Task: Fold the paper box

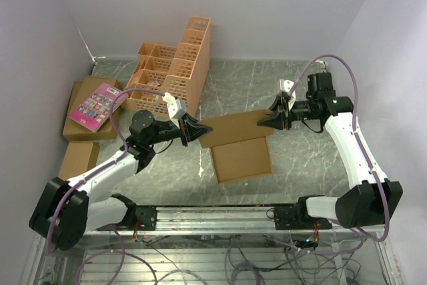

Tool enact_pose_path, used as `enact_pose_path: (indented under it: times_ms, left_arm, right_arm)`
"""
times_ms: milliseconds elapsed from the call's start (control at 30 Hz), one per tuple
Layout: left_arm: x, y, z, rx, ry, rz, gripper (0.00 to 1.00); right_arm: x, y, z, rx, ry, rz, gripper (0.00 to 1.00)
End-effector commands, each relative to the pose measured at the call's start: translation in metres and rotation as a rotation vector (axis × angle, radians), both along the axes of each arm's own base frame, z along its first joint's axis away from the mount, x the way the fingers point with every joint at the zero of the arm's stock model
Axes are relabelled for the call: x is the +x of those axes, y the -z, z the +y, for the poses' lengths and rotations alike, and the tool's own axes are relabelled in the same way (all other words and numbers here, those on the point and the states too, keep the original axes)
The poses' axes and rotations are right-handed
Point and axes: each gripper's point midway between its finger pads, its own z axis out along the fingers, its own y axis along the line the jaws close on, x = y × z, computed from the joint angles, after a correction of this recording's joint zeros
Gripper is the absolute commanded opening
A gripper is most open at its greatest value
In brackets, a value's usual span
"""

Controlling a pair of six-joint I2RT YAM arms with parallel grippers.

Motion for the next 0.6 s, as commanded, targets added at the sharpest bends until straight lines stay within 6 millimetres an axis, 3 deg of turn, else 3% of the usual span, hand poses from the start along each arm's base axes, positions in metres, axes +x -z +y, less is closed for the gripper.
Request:
enact_pose_path:
  times_ms: [0,33,100,200,300,467,567]
  left_arm:
    - [0.007,-0.021,0.007,-0.002,-0.063,-0.092,0.07]
    - [0.008,-0.022,0.01,0.001,-0.081,-0.092,0.07]
    - [0.009,-0.02,0.016,0.011,-0.129,-0.081,0.07]
    - [0.009,-0.013,0.029,0.018,-0.205,-0.058,0.07]
    - [0.009,-0.011,0.042,0.011,-0.286,-0.034,0.07]
    - [0.006,-0.013,0.053,-0.002,-0.344,0.019,0.07]
    - [0.004,-0.012,0.055,0.005,-0.353,0.047,0.07]
  right_arm:
    - [-0.001,-0.004,0.0,0.019,0.031,-0.013,0.37]
    - [-0.001,-0.005,-0.002,0.013,0.048,-0.02,0.5]
    - [0.005,-0.009,-0.013,0.003,0.107,-0.039,0.64]
    - [0.019,-0.019,-0.044,0.049,0.228,-0.032,0.72]
    - [0.045,-0.018,-0.086,0.064,0.412,-0.006,0.73]
    - [0.109,0.037,-0.173,-0.157,0.856,0.067,0.79]
    - [0.131,0.078,-0.218,-0.351,0.985,0.108,0.82]
